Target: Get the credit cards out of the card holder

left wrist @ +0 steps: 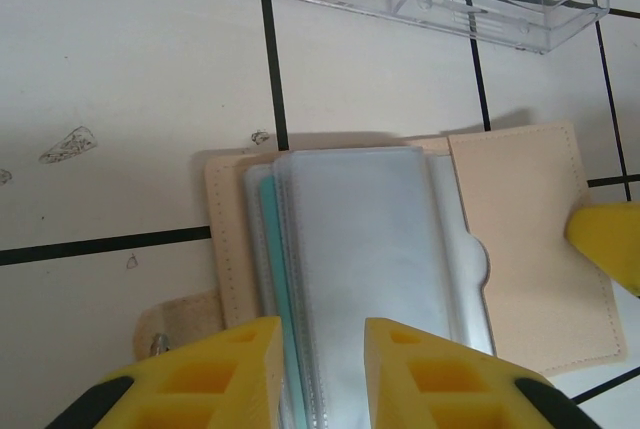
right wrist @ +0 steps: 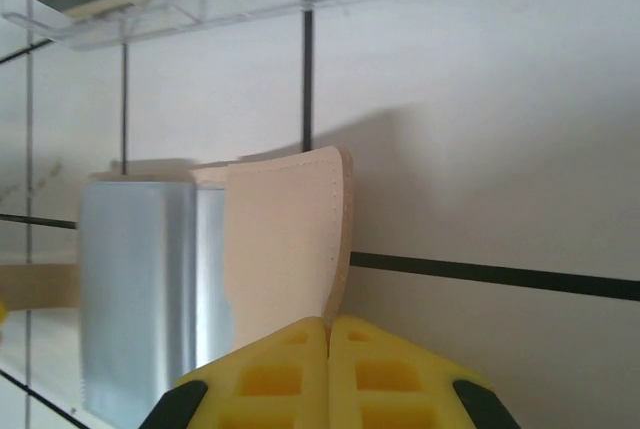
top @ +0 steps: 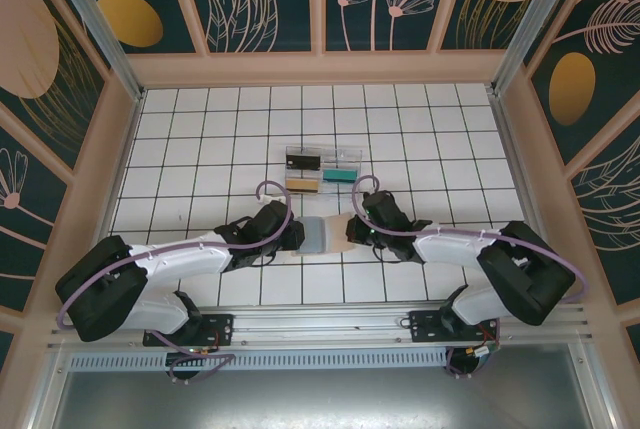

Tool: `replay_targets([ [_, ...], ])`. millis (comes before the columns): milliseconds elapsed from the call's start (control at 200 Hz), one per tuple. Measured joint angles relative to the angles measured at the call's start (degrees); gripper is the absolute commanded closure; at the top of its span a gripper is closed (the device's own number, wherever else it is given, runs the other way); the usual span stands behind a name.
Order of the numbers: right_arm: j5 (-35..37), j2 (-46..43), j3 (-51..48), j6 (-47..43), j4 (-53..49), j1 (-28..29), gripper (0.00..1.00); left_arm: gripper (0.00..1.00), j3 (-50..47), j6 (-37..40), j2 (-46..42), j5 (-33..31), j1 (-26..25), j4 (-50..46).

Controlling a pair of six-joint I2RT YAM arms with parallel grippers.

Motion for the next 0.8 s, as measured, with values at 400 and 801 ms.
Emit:
replay_targets([
  [400,1.2,2.5,0.8,-0.7,0.9,1.6,0.62,0.72,0.0,0.5,0.2,0.8,0.0,1.5],
  [801,11.5,2.0,7.7,-3.4,-10.8,5.4,0.82,0.71,0.0,1.1,0.2,0.7,0.0,1.5],
])
